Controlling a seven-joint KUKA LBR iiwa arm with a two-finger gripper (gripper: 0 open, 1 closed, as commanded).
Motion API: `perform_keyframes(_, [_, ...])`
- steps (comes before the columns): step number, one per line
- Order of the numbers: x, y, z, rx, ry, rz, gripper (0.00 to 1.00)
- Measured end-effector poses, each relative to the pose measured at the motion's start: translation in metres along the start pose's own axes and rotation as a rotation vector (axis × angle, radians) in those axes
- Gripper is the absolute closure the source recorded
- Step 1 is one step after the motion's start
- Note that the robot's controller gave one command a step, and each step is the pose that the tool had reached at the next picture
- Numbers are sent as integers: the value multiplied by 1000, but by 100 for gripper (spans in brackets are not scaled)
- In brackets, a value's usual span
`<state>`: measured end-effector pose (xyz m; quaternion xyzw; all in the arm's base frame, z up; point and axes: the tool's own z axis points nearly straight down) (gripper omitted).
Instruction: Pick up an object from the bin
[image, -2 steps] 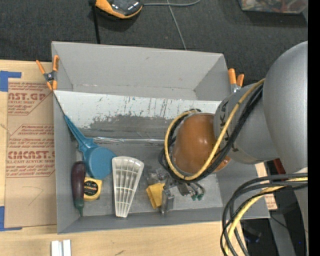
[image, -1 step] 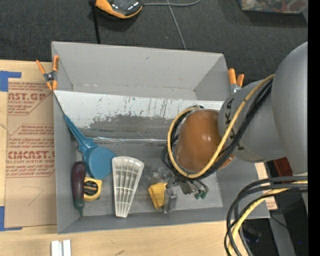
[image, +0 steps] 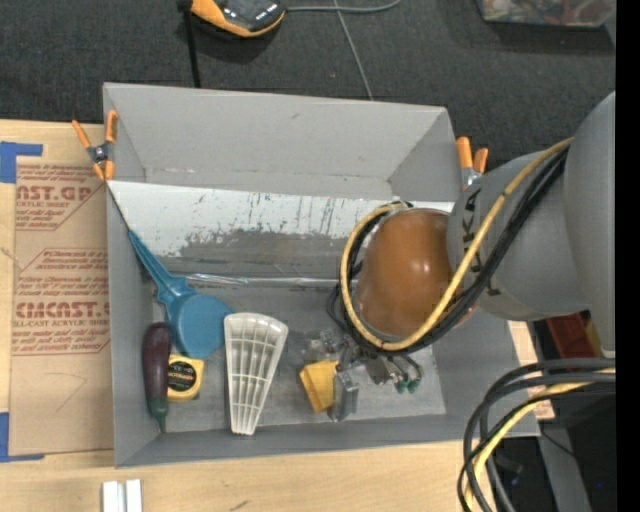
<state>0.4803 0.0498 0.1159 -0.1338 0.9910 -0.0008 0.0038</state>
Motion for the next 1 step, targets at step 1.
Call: perform_keyframes(1, [-1, 0, -21, 1, -5, 0, 100])
